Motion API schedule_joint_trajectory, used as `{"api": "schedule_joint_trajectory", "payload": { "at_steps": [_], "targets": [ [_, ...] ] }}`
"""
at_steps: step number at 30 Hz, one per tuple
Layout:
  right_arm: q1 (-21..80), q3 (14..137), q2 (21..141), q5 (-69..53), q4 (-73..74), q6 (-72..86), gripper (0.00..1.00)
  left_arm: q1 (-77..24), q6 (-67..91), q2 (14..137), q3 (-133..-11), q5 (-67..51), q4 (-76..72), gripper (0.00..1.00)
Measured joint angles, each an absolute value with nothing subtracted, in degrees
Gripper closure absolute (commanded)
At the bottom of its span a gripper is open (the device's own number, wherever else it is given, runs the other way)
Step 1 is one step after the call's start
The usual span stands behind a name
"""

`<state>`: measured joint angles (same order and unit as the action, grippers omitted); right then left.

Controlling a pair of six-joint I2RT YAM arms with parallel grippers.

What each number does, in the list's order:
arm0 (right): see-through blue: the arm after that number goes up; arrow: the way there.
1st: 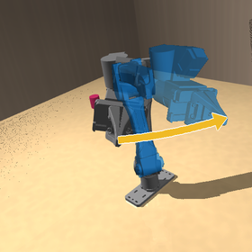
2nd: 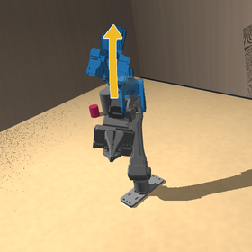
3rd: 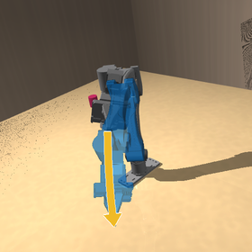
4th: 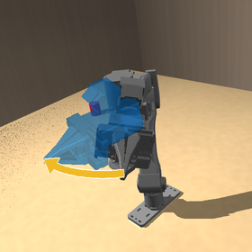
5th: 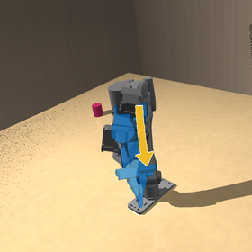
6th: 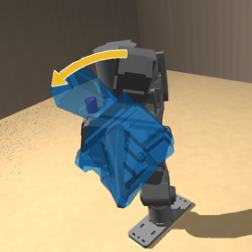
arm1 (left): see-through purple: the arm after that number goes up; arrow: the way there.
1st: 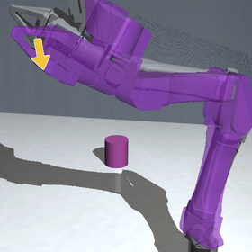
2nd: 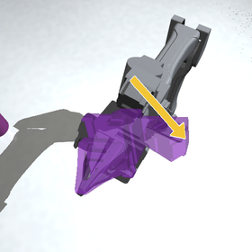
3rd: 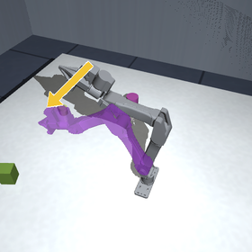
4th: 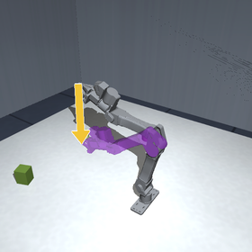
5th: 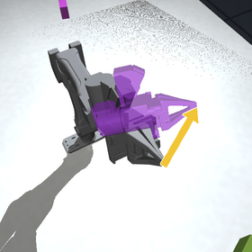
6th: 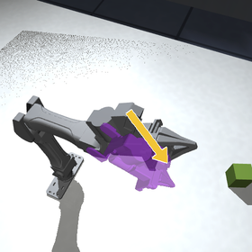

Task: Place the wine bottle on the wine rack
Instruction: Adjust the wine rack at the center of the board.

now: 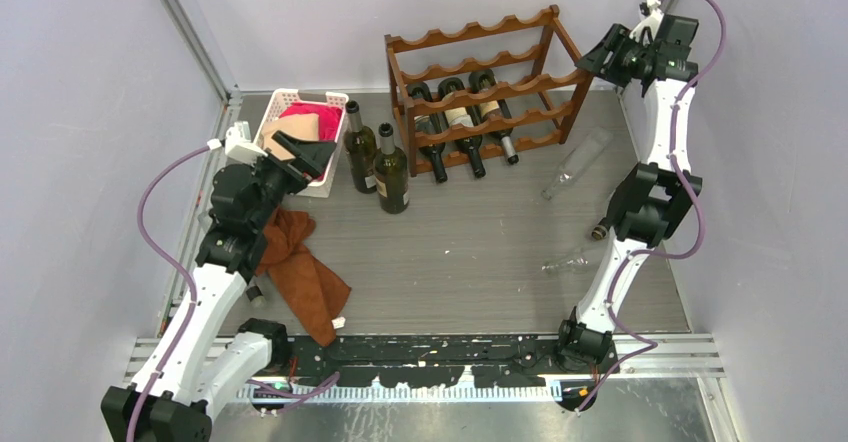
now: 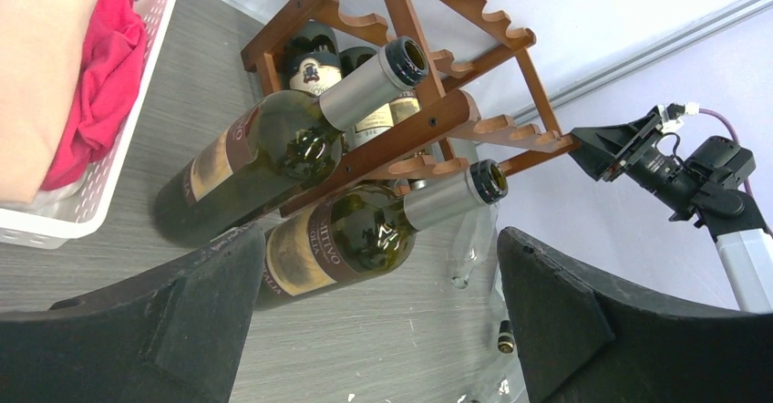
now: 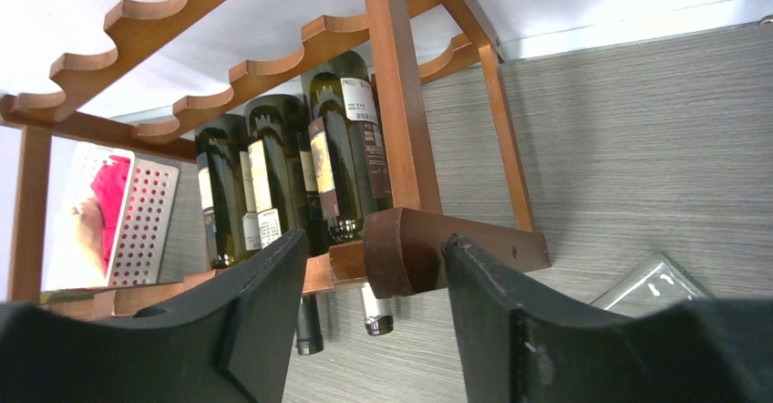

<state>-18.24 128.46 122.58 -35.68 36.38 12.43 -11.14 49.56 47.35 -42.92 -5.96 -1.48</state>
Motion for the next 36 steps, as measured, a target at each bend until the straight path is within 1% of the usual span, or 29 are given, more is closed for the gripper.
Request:
{"api": "schedule_joint_trajectory", "payload": {
  "at_steps": [4,7,11,18,25,31,36],
  "targets": [
    [-18.1,129.1,123.0,-35.5,36.4,11.9,0.53,-11.1,50.1,48.9,-43.0,-6.5,-2.4,0.04],
    [-18.2,129.1,123.2,-35.9,36.3,11.9,0.63,-11.1,50.6,49.7,-43.0,-7.1,-2.5,0.04],
    [-18.3,129.3,123.2,-35.8,35.7,11.2,0.70,-11.1,50.7,49.8,-43.0,-7.4,-2.7,0.04],
    [-18.3,126.4,121.5,-35.9,33.6,10.4,0.75,-11.1,50.8,49.7,-43.1,-7.7,-3.0,0.04],
    [-18.2,123.2,119.1,-35.4,33.3,9.4,0.86,-11.1,50.9,49.7,-43.1,-8.2,-3.2,0.04],
    [-17.8,119.6,116.1,-34.1,33.1,7.7,0.88,-11.1,50.9,49.6,-43.1,-8.3,-3.2,0.04],
    [-17.7,114.3,111.9,-33.1,32.8,7.2,0.88,-11.1,50.9,49.6,-43.1,-8.7,-3.1,0.05]
  ]
}}
